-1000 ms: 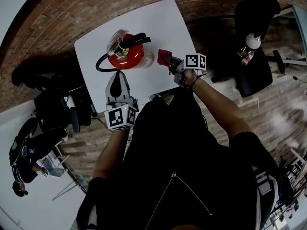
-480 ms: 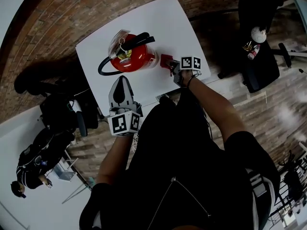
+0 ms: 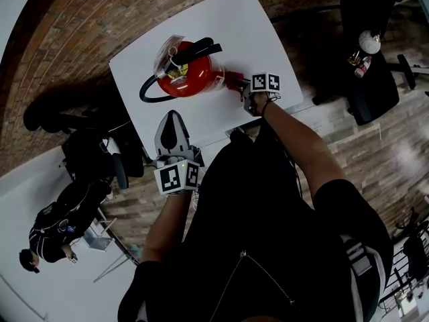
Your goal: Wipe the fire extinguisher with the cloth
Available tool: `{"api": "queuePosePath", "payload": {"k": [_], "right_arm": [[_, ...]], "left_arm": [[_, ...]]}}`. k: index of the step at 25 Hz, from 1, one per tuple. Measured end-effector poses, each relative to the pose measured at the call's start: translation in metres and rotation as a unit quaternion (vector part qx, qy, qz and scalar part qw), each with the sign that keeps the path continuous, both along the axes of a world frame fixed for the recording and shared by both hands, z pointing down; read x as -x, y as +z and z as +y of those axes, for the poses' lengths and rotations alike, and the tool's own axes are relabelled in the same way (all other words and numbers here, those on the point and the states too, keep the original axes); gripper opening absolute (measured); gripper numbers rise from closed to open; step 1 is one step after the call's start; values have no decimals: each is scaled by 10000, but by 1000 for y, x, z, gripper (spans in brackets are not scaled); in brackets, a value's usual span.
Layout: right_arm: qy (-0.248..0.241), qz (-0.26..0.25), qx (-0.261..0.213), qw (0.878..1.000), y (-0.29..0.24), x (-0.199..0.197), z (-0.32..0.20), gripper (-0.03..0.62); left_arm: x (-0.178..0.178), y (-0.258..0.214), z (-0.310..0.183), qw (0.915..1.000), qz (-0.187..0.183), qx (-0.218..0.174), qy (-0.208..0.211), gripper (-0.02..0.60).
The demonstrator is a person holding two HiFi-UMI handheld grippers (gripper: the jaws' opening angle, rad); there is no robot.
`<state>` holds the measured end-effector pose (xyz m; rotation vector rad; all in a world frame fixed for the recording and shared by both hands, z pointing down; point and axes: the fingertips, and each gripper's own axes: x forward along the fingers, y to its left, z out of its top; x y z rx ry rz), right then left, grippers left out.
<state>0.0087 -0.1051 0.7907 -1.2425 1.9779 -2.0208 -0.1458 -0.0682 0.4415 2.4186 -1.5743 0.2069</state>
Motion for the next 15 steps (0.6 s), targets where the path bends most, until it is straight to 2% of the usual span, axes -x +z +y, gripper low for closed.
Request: {"api": "queuePosePath", "payload": {"k": [7, 15], "right_arm": [[232, -127, 23, 9996, 1, 0, 0, 120], [393, -388, -44, 9985, -28, 2, 1, 120]], "left_arm": [[5, -1, 2, 10000, -26, -30, -61, 8], [2, -7, -2, 9999, -26, -109, -37, 8]]}}
